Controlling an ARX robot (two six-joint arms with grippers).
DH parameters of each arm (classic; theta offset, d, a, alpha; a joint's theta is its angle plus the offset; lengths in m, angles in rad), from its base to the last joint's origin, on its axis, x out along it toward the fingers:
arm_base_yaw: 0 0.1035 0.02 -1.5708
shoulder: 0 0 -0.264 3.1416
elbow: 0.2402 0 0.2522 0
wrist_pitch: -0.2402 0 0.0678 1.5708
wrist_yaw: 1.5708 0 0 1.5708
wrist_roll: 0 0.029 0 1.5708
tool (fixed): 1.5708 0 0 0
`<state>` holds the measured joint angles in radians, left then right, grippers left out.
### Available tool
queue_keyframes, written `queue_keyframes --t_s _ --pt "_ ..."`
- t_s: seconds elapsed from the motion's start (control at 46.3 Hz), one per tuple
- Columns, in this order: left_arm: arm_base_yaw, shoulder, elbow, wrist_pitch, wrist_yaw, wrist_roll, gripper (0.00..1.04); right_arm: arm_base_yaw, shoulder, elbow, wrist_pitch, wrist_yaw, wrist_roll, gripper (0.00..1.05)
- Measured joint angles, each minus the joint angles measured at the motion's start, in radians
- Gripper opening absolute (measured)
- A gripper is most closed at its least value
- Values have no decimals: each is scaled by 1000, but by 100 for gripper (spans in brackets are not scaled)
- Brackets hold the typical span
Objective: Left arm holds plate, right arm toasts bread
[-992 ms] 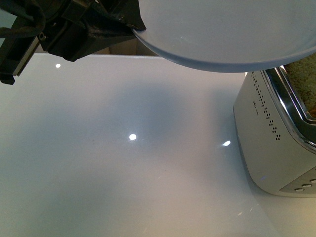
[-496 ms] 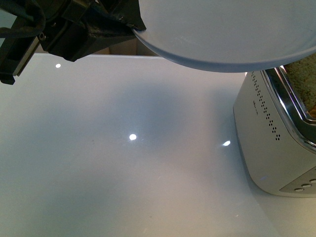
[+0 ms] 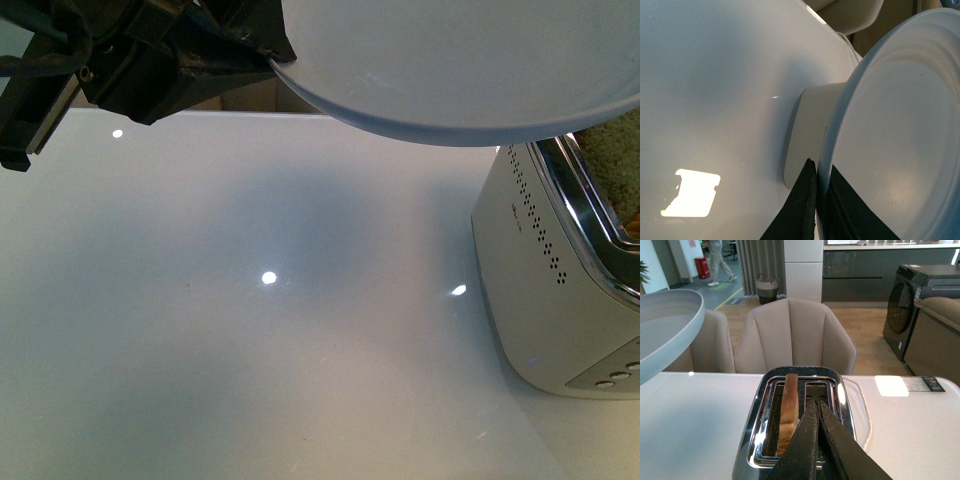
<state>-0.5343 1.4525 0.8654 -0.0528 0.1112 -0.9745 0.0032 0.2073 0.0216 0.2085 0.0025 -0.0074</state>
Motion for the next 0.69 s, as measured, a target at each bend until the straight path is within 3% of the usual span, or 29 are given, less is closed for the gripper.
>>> queue_keyframes --t_s 0.129,0.237,0.561,0.69 --pt "0 0 0 0 0 0 3 0 -32 0 -33 0 0 2" --pt "0 0 0 0 0 0 3 0 -159 0 -190 0 0 2" --pt "0 0 0 0 -1 0 3 0 -200 0 -207 0 0 2" --pt "-1 0 0 0 0 0 3 0 -201 0 -207 -1 0 25"
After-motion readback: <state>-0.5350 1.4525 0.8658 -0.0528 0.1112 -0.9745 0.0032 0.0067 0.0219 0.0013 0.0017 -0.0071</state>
